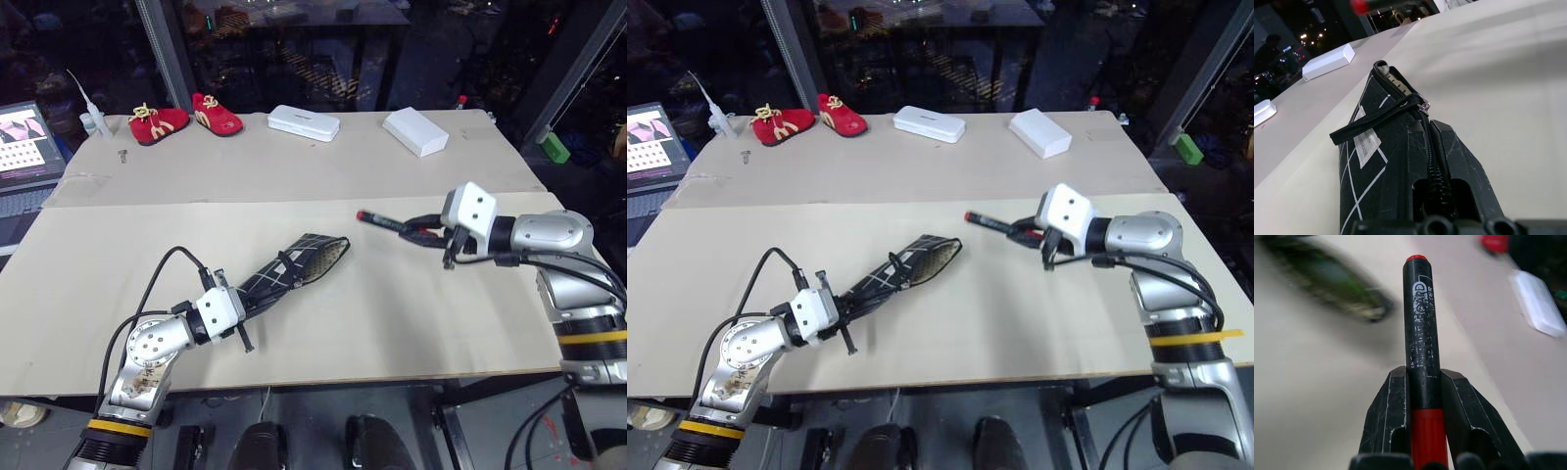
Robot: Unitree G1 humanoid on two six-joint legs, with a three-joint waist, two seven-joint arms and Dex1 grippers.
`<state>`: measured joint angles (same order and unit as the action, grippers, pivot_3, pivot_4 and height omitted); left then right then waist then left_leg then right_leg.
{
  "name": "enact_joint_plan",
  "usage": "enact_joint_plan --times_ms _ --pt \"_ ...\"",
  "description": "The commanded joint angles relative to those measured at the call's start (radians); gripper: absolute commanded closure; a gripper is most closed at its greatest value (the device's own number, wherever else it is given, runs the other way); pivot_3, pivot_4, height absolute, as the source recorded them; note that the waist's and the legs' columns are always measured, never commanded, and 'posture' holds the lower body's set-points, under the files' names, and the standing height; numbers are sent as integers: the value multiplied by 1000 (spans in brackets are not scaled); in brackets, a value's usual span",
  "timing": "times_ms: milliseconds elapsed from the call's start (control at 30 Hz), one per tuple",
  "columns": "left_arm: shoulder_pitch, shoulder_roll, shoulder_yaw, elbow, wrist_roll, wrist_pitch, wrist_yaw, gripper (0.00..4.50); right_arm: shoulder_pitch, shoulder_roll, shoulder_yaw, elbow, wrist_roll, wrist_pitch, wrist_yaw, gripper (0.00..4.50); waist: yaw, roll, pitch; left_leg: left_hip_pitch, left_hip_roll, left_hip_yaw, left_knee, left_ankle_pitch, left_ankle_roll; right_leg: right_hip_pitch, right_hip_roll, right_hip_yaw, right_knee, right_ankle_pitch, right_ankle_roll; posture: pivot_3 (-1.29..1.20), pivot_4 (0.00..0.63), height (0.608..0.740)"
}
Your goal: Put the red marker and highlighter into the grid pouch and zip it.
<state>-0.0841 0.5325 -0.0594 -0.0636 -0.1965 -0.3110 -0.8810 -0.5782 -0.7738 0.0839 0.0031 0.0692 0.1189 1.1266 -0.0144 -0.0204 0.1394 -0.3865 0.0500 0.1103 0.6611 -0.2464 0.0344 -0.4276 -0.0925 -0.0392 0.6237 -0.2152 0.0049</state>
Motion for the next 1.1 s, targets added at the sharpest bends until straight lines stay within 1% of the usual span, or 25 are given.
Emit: enact_joint_plan --times_ms 33,200,367,533,700,833,900,967,1000,1100 --pt "-17 -6 -1 -14 -9 -20 1 4500 -6 -11 57 -71 -69 -61 -17 3974 -2 0 0 1 0 0 0 0 0 0 0 0 0 0 0 0 150 740" --pt "-24 -10 -4 -10 -9 -20 -1 4500 -41 58 132 -27 -144 -162 -80 3974 0 0 0 0 0 1 0 0 0 0 1 0 0 0 0 0 150 740" --pt "-28 -15 -9 -12 -8 -19 -3 4500 -77 82 200 43 -226 -276 -100 3974 2 0 0 -1 -1 2 0 0 0 -1 0 0 0 0 0 0 150 740" --pt "-32 -18 -11 -9 -9 -18 -5 4500 -126 113 249 103 -270 -370 -108 3974 2 0 0 -1 -1 2 0 0 0 0 1 0 0 0 0 0 150 740" --pt "-41 -18 -13 -5 -12 -17 -12 4500 -215 216 359 186 -336 -536 -117 3974 -7 0 0 0 -1 2 0 0 0 -1 2 0 0 0 0 0 150 740" --pt "-45 -20 -16 -4 -12 -16 -11 4500 -253 278 401 255 -355 -634 -131 3974 3 0 0 -1 0 3 0 0 0 -1 1 -1 1 0 0 0 150 740" --pt "-43 -22 -17 -7 -9 -16 -9 4500 -261 303 402 285 -349 -644 -137 3974 2 0 0 -1 0 3 0 0 0 -1 0 -1 1 0 0 0 150 740" --pt "-41 -24 -19 -11 -7 -15 -5 4500 -262 318 387 301 -334 -617 -142 2955 3 0 0 -1 -1 3 0 0 0 0 0 -1 0 0 0 0 150 740" --pt "-39 -24 -18 -13 -6 -15 -3 4500 -269 314 380 316 -340 -609 -147 2710 3 0 0 -1 0 3 0 0 0 0 0 -1 0 0 0 0 150 740" --pt "-35 -21 -13 -16 -7 -16 1 4500 -299 307 344 371 -370 -606 -213 1661 2 0 0 -1 0 3 0 0 0 0 0 -1 1 0 0 0 150 740"
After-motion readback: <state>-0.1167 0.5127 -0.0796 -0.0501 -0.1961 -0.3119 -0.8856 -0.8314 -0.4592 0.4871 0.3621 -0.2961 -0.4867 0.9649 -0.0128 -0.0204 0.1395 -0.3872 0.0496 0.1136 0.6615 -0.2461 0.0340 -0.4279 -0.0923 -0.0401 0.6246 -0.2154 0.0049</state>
